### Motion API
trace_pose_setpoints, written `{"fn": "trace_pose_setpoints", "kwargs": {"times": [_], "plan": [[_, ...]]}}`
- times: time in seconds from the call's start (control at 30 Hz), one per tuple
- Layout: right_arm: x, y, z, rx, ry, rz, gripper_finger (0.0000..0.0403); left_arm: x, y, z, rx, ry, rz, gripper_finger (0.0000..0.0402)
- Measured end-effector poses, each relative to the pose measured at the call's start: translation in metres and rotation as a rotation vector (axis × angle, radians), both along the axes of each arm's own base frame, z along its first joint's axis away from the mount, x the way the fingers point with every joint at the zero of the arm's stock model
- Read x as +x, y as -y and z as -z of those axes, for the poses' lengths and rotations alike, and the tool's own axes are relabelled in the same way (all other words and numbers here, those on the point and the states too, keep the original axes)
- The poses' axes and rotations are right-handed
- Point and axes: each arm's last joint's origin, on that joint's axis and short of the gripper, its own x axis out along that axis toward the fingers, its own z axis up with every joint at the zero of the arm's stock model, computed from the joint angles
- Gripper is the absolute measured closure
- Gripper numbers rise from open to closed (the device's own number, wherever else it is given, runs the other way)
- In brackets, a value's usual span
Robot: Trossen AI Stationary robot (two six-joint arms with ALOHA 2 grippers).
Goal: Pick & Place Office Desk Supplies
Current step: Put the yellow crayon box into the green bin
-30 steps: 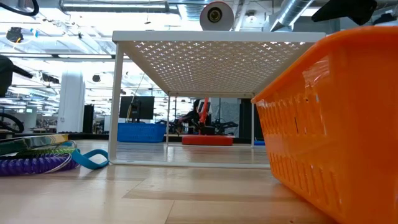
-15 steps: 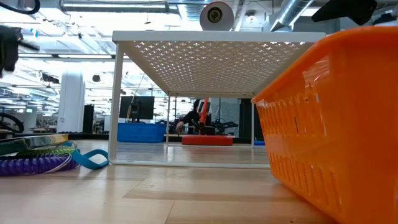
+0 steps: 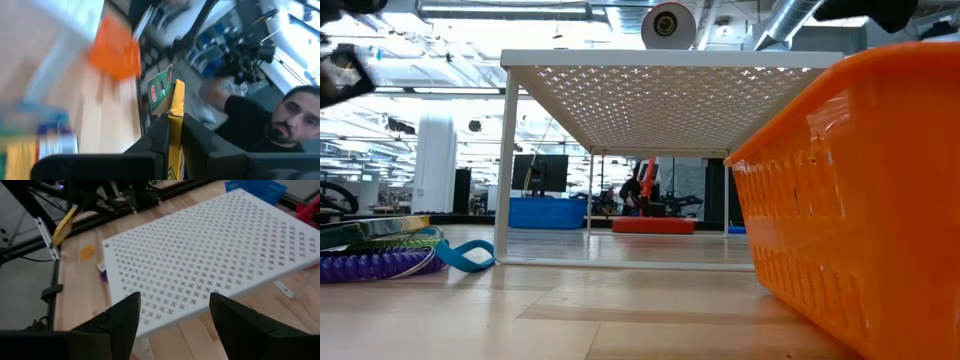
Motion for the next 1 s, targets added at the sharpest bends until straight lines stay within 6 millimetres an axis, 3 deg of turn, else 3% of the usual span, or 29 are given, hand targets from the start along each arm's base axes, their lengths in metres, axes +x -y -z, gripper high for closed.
{"fn": "trace_pose_setpoints", "kwargs": {"times": [0.3,0.47,0.73,1.0], "plan": [[0.009,-0.001,-0.008,-0.046,0.069,-0.041,0.0168,0.012,-0.018,-0.033,0.307,0.316,-0.148,0.0378],[0.026,-0.003,-0.007,-0.133,0.099,-0.066,0.0168,0.027,-0.027,-0.053,0.467,0.402,-0.239,0.0378],[0.065,-0.005,0.003,-0.293,0.156,-0.074,0.0168,0.051,-0.041,-0.080,0.694,0.461,-0.365,0.0378],[0.100,0.001,0.008,-0.455,0.248,-0.043,0.0168,0.090,-0.040,-0.077,0.809,0.395,-0.396,0.0378]]}}
